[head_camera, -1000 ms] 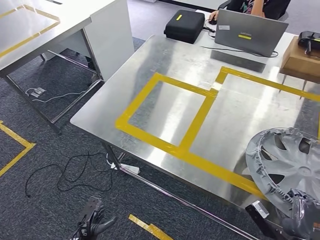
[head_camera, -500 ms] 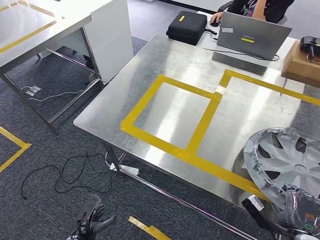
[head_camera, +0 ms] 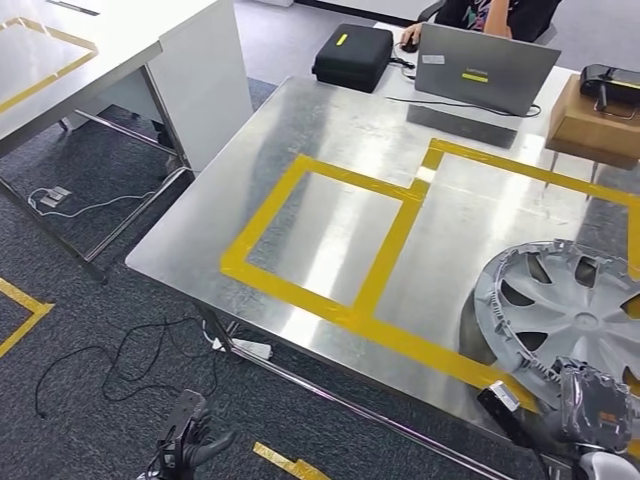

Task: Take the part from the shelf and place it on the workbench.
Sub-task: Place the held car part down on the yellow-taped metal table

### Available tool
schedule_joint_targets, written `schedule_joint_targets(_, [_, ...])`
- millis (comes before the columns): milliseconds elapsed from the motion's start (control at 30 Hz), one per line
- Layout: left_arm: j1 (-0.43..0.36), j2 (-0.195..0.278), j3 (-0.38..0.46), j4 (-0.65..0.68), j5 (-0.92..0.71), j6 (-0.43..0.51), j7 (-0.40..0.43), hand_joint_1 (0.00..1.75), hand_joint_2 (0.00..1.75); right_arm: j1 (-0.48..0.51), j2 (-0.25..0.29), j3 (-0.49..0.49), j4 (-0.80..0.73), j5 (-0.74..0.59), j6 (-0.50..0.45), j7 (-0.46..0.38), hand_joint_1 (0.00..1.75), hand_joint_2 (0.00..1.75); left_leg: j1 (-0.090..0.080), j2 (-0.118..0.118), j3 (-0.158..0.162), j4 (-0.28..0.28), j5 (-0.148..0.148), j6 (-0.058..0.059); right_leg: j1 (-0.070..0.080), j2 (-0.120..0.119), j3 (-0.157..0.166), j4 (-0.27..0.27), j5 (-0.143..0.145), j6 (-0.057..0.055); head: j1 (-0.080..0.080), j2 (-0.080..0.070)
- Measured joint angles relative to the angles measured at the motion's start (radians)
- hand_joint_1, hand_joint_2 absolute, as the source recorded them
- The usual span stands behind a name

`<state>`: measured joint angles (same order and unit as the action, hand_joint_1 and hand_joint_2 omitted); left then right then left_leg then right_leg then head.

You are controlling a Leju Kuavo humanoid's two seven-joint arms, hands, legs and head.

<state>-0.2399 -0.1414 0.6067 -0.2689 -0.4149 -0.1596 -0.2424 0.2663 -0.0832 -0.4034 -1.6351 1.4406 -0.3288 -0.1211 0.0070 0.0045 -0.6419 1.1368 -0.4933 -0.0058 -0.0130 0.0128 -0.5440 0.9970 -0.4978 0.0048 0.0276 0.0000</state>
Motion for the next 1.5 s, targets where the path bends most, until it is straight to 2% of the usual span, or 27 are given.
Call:
schedule_joint_targets(33, [-0.003, 0.0, 0.0, 0.0, -0.003, 0.0, 0.002, 0.0, 1.75, -0.016, -0.013, 0.01, 0.019, -0.004, 0.003, 0.008, 1.75, 1.75, 0.0, 0.0, 0.025, -0.06, 0.024, 0.003, 0.002, 0.004, 0.001, 0.002, -0.003, 0.005, 0.0, 0.0])
schedule_joint_targets(67, [-0.007, -0.002, -0.001, 0.0, -0.007, 0.0, 0.003, 0.0, 1.75, -0.032, -0.027, 0.02, 0.041, -0.007, 0.004, 0.017, 1.75, 1.75, 0.0, -0.001, 0.041, -0.1, 0.035, 0.005, 0.003, 0.007, 0.001, 0.003, -0.005, 0.011, 0.0, 0.0])
schedule_joint_targets(133, [-0.012, -0.005, -0.004, 0.0, -0.013, 0.0, 0.005, 0.0, 1.75, -0.063, -0.056, 0.038, 0.087, -0.013, 0.001, 0.03, 1.75, 1.75, 0.0, -0.002, 0.048, -0.124, 0.033, 0.005, 0.005, 0.01, -0.003, 0.006, -0.008, 0.007, 0.001, 0.0])
schedule_joint_targets(200, [-0.015, -0.008, -0.008, 0.0, -0.02, 0.0, 0.004, 0.0, 1.75, -0.093, -0.084, 0.056, 0.134, -0.018, -0.008, 0.036, 1.75, 1.75, -0.001, -0.003, 0.047, -0.124, 0.035, 0.003, 0.005, 0.008, -0.002, 0.003, -0.008, -0.003, 0.001, 0.0])
schedule_joint_targets(233, [-0.016, -0.01, -0.011, 0.0, -0.023, 0.0, 0.004, 0.0, 1.75, -0.108, -0.096, 0.067, 0.157, -0.02, -0.016, 0.038, 1.75, 1.75, -0.002, -0.004, 0.047, -0.124, 0.035, 0.005, 0.004, 0.008, 0.0, 0.0, -0.006, -0.003, 0.002, 0.0])
schedule_joint_targets(367, [-0.024, -0.017, -0.026, 0.0, -0.036, -0.001, -0.003, 0.0, 1.75, -0.152, -0.128, 0.12, 0.225, -0.022, -0.059, 0.031, 1.75, 1.75, -0.006, -0.005, 0.047, -0.124, 0.034, 0.015, 0.002, 0.007, 0.004, -0.009, -0.001, 0.007, 0.002, 0.0])
schedule_joint_targets(500, [-0.028, -0.021, -0.033, 0.0, -0.046, -0.002, -0.015, 0.0, 1.75, -0.164, -0.133, 0.194, 0.237, -0.029, -0.096, 0.021, 1.75, 1.75, -0.01, -0.005, 0.047, -0.123, 0.033, 0.02, -0.002, 0.006, 0.004, -0.011, 0.0, 0.027, 0.001, 0.0])
schedule_joint_targets(600, [-0.029, -0.022, -0.041, 0.0, -0.05, -0.006, -0.02, 0.0, 1.75, -0.165, -0.135, 0.253, 0.227, -0.026, -0.101, 0.036, 1.75, 1.75, -0.01, -0.005, 0.047, -0.123, 0.033, 0.02, -0.002, 0.005, 0.004, -0.011, 0.0, 0.031, 0.001, 0.0])
schedule_joint_targets(833, [-0.029, -0.022, -0.053, 0.0, -0.066, -0.001, -0.036, 0.0, 1.75, -0.164, -0.155, 0.304, 0.22, -0.031, -0.105, 0.053, 1.75, 1.75, -0.008, -0.005, 0.047, -0.123, 0.034, 0.02, 0.0, 0.004, 0.003, -0.01, 0.0, 0.031, 0.001, 0.0])
schedule_joint_targets(1500, [-0.029, -0.023, -0.057, 0.0, -0.07, 0.014, -0.056, 0.0, 1.75, -0.136, -0.166, 0.313, 0.194, -0.031, -0.127, 0.054, 1.75, 1.75, -0.006, -0.005, 0.047, -0.124, 0.034, 0.02, 0.001, 0.004, 0.002, -0.009, -0.001, 0.03, 0.001, 0.0])
